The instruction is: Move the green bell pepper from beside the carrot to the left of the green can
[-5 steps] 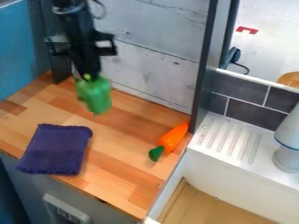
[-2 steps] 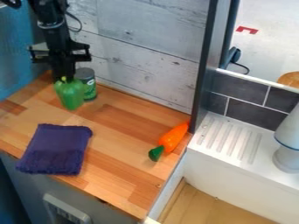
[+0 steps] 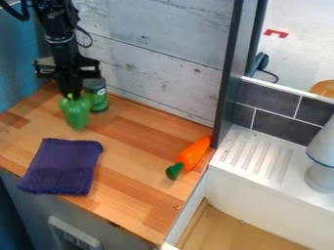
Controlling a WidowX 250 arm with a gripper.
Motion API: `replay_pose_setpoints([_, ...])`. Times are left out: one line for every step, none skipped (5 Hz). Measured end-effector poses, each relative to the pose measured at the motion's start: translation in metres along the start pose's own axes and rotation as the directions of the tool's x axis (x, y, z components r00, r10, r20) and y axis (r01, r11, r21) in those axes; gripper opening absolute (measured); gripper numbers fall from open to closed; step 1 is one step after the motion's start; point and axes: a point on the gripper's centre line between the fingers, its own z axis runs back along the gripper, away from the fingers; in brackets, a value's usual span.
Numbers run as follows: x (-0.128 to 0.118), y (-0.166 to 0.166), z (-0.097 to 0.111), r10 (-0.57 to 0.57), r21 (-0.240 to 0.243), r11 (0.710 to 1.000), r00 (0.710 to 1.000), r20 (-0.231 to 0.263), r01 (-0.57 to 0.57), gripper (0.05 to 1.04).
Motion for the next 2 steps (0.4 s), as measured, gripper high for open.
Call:
replay_pose_setpoints([0.0023, 0.0047, 0.0003, 0.002, -0.006, 1.0, 1.0, 0.004, -0.002, 0.103])
replay_pose_setpoints([0.0029, 0.0116, -0.0081, 0.017, -0.011, 1.0, 1.0, -0.002, -0.017, 0.134])
